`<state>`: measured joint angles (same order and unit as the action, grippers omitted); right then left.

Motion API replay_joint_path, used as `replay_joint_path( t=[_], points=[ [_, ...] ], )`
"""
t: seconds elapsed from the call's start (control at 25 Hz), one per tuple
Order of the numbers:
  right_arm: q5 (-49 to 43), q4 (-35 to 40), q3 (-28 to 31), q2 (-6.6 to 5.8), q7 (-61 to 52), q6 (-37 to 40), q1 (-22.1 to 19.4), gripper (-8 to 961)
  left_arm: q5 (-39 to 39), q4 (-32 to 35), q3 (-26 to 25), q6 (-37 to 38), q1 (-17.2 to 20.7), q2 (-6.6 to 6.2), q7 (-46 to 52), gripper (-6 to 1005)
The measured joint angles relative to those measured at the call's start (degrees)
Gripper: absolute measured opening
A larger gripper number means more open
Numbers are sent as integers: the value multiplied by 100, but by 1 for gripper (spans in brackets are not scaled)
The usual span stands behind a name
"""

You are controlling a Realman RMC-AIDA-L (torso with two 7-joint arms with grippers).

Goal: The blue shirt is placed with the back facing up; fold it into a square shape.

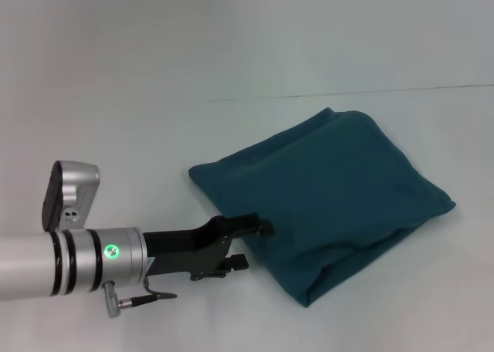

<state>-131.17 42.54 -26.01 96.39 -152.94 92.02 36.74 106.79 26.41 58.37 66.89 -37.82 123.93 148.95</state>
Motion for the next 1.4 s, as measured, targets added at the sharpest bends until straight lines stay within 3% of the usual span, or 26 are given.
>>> replay_joint_path(
  t=[0.92,1.12,1.32,1.4],
  points=[
    [62,-10,19,43,158,0,17,886,-32,-895,292,-1403,-1073,71,-106,900],
    [71,-35,38,58,178,6,27,886,-15,-885,319,-1447,-1083,64,-101,828],
    [74,-67,55,58,185,-1,66,886,-14,-882,332,-1457,-1114,62,-128,614],
    [75,-69,59,58,187,-2,83,886,-34,-878,332,-1462,-1118,62,-144,454]
  ],
)
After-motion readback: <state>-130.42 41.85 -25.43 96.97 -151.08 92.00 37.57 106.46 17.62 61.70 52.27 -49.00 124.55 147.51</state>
